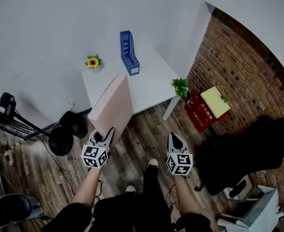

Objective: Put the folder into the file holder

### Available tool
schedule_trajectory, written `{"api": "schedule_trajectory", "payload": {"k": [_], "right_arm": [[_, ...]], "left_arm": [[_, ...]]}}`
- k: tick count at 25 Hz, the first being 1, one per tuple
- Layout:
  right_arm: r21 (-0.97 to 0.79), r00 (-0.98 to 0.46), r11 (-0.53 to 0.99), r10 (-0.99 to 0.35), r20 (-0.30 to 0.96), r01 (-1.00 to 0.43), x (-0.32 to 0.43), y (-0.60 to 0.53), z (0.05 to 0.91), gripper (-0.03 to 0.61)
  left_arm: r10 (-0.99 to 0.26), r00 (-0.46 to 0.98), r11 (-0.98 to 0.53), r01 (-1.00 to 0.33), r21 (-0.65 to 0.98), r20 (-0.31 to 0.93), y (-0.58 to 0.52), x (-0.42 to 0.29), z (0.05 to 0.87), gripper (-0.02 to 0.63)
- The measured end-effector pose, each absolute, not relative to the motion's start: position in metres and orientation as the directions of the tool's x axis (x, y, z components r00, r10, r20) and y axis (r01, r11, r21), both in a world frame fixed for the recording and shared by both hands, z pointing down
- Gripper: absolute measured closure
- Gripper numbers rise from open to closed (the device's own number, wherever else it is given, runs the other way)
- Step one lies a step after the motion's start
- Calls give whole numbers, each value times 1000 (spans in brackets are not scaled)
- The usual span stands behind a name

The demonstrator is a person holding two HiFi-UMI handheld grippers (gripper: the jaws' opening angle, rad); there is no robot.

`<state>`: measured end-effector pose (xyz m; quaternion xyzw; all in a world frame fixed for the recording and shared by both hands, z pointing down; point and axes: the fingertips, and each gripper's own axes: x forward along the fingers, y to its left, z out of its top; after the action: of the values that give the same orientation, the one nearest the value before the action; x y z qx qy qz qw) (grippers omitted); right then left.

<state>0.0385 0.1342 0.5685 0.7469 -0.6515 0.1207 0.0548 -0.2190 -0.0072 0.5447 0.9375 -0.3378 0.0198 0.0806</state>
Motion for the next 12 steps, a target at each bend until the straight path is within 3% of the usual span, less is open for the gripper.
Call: {"api": "schedule_trajectory", "payload": {"k": [12], "right_arm": [[-82,-35,13,-959,282,-997,137,5,567,571]], "left_arm": [[-740,666,-648,-744,163,97,-106,-130,537,443]]}}
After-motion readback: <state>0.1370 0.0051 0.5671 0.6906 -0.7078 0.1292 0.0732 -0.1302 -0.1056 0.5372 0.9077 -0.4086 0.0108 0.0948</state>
